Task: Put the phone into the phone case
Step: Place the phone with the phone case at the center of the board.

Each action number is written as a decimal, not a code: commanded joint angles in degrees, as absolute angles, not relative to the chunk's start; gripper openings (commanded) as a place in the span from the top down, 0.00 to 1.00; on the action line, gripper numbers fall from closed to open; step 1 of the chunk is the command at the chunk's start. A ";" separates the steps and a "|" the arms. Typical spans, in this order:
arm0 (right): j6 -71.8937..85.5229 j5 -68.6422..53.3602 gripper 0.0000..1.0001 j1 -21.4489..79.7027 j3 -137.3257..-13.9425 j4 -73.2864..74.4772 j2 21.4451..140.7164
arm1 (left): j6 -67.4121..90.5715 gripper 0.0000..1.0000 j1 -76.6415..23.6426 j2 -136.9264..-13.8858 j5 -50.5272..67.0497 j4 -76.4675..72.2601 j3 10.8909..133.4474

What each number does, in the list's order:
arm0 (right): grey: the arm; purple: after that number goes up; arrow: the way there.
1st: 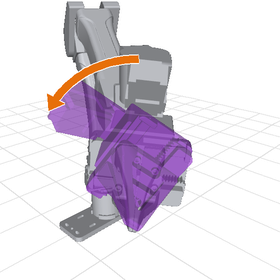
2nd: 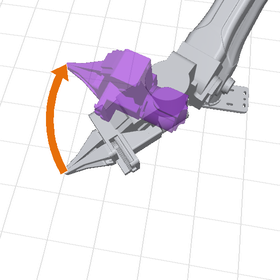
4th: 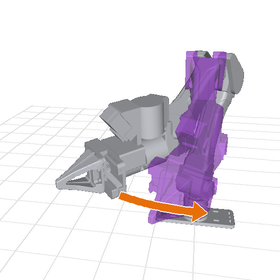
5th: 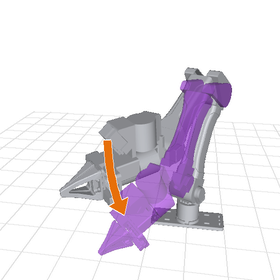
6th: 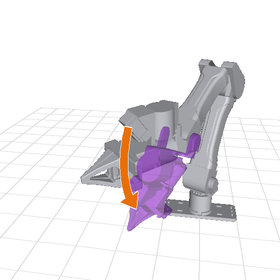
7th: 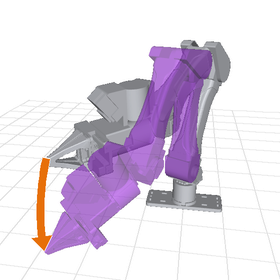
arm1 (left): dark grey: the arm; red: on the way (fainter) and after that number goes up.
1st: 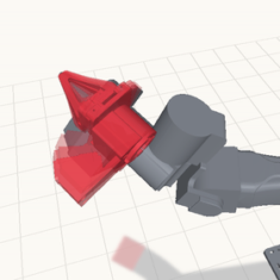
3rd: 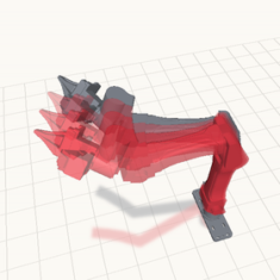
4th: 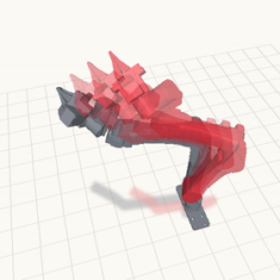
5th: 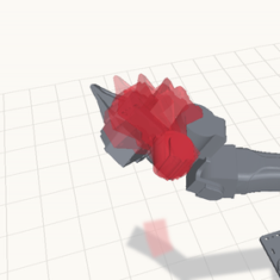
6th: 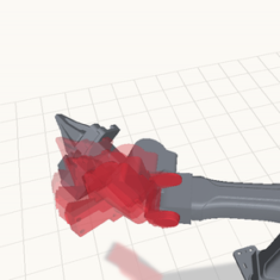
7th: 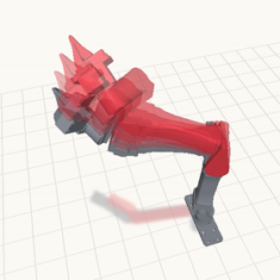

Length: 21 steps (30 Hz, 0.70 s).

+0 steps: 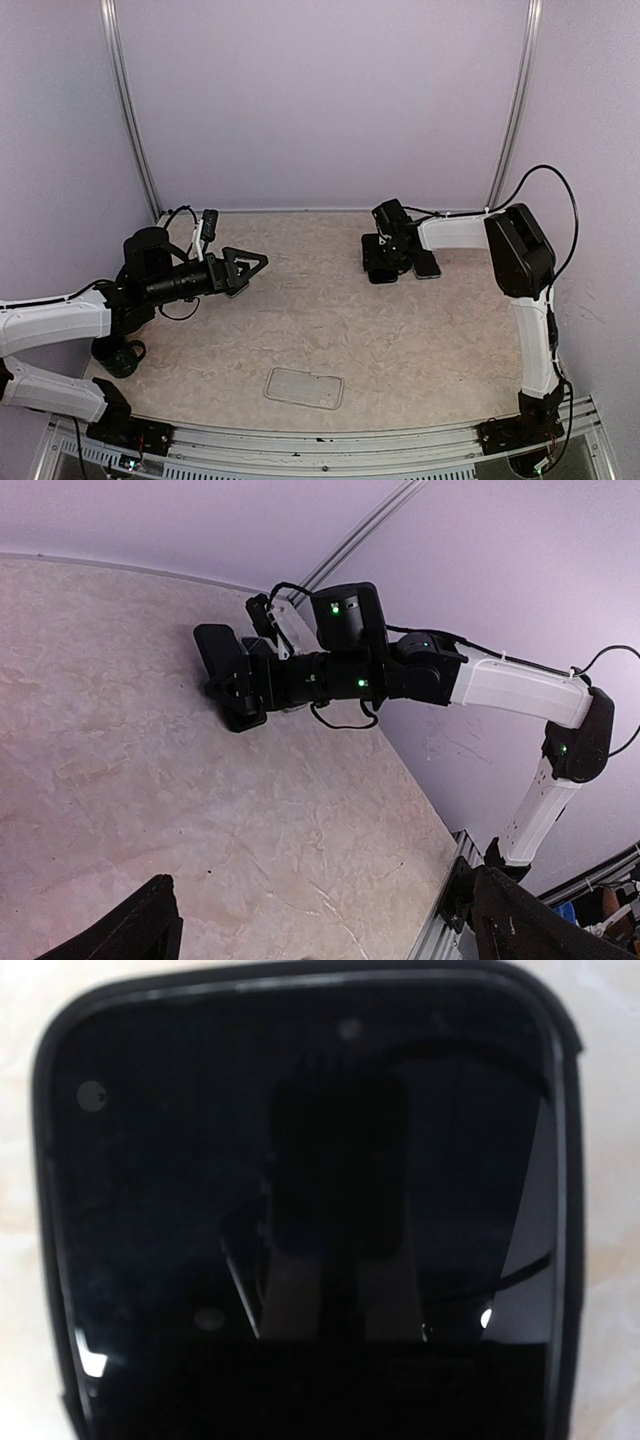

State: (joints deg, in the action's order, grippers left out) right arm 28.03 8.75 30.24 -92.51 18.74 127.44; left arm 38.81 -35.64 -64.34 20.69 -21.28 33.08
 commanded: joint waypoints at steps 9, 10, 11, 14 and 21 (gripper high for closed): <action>28.74 9.38 0.21 29.55 -96.14 18.80 129.67 | 38.32 0.01 -34.73 -63.37 20.56 -20.92 33.53; 28.72 9.20 0.21 29.46 -96.23 18.81 129.76 | 38.32 0.01 -34.67 -63.41 20.64 -20.92 33.57; 28.69 8.99 0.21 29.34 -96.38 18.87 129.93 | 38.34 0.01 -34.67 -63.45 20.63 -20.92 33.57; 28.74 8.81 0.20 29.28 -96.72 19.04 130.24 | 38.32 0.01 -34.63 -63.54 20.60 -21.00 33.57; 29.00 8.49 0.15 29.18 -97.70 19.71 131.24 | 38.32 0.01 -34.54 -63.71 20.56 -21.14 33.33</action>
